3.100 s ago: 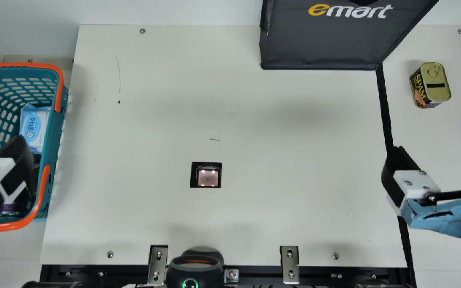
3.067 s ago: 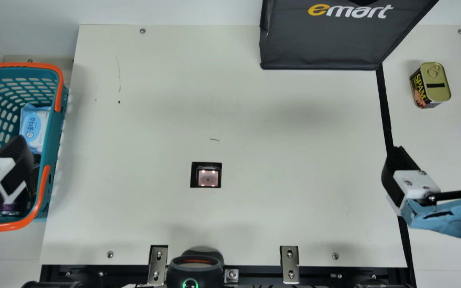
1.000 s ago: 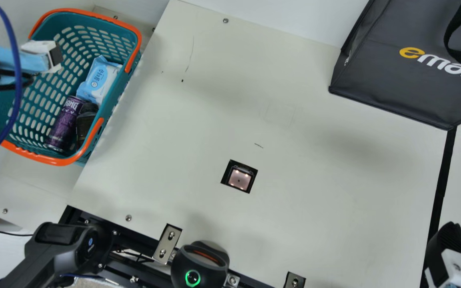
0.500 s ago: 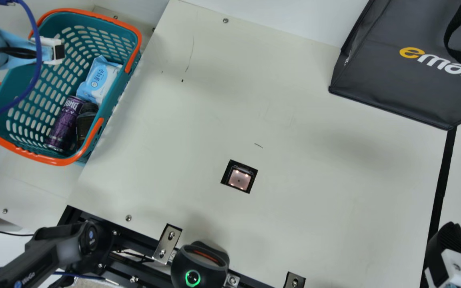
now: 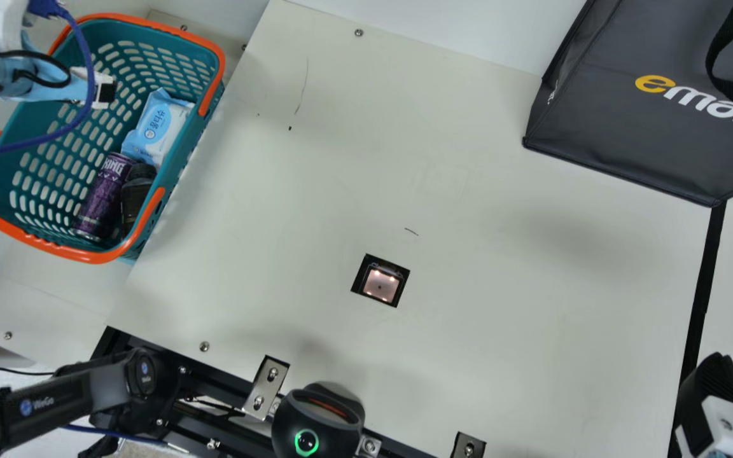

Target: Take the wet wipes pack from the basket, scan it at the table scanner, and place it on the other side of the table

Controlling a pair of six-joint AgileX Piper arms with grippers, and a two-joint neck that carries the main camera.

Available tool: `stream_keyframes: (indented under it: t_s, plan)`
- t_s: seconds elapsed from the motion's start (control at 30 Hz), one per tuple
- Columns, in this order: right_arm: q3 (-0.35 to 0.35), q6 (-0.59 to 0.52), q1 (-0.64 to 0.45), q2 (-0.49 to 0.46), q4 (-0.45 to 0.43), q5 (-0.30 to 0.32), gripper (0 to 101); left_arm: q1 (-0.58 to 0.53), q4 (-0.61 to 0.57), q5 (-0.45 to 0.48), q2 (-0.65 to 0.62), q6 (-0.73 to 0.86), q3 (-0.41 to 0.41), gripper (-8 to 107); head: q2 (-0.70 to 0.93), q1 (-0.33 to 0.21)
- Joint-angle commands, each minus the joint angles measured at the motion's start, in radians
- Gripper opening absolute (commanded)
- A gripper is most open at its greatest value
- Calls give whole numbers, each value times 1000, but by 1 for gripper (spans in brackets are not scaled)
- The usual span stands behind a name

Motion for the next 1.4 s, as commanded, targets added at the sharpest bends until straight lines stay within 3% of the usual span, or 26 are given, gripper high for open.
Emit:
stream_keyframes:
  t_s: [0.0, 0.47, 1.37]
  plan:
    - [0, 0, 0, 0, 0, 0, 95, 6, -21, -5, 37, 51, -2, 90, 2, -27]
    - [0, 0, 0, 0, 0, -1, 95, 25, -125, -51, 240, 234, -17, 90, 2, -27]
    - [0, 0, 0, 0, 0, 0, 95, 19, -144, -219, 525, 379, -13, 90, 2, -27]
